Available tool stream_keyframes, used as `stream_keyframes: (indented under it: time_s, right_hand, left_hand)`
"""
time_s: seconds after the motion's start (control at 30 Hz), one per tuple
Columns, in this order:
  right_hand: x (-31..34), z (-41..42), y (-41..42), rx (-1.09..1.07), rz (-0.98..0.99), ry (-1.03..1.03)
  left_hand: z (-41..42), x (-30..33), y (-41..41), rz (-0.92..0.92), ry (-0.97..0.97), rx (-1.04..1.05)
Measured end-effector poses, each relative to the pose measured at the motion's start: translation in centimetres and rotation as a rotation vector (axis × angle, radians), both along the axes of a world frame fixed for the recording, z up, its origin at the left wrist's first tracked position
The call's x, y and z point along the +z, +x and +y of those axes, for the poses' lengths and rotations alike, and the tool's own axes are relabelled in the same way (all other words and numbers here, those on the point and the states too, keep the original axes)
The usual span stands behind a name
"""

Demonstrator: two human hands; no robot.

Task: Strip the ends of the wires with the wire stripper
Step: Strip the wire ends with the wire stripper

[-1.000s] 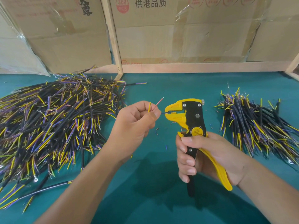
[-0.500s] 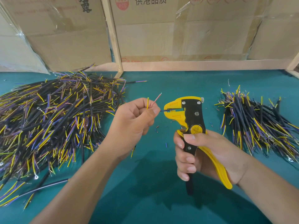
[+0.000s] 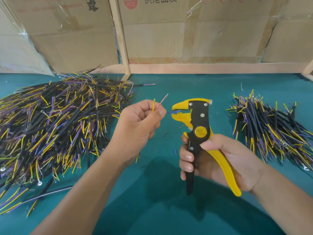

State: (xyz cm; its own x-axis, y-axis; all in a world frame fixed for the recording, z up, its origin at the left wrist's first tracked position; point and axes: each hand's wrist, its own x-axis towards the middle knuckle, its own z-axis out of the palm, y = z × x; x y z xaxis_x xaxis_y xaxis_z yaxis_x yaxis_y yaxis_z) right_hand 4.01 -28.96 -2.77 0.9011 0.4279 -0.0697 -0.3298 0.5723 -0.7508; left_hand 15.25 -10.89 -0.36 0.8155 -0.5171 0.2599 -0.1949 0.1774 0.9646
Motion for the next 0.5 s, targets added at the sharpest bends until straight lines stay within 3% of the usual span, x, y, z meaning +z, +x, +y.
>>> stream_keyframes:
  time_s: [0.07,0.17,0.23,0.37,0.5]
  right_hand:
    - [0.0,0.0,0.1,-0.073,0.065,-0.036]
    - [-0.3,0.0,0.6,-0.346,0.179,-0.211]
    - [-0.3,0.3,1.0,-0.451,0.189,-0.146]
    - [0.1,0.8,1.3,-0.522,0.187,0.017]
    - [0.2,1.1,1.1,-0.509,0.273,-0.038]
  left_hand:
    - [0.0,0.0,0.1,-0.039,0.014,0.051]
    - [0.0,0.0,0.2,-0.061,0.031,0.089]
    - [0.0,0.0,0.4,-0.054,0.032,0.1]
    - [0.1,0.1,0.5,-0.051,0.052,0.113]
    - [0.1,0.1,0.5,-0.039,0.056,0.113]
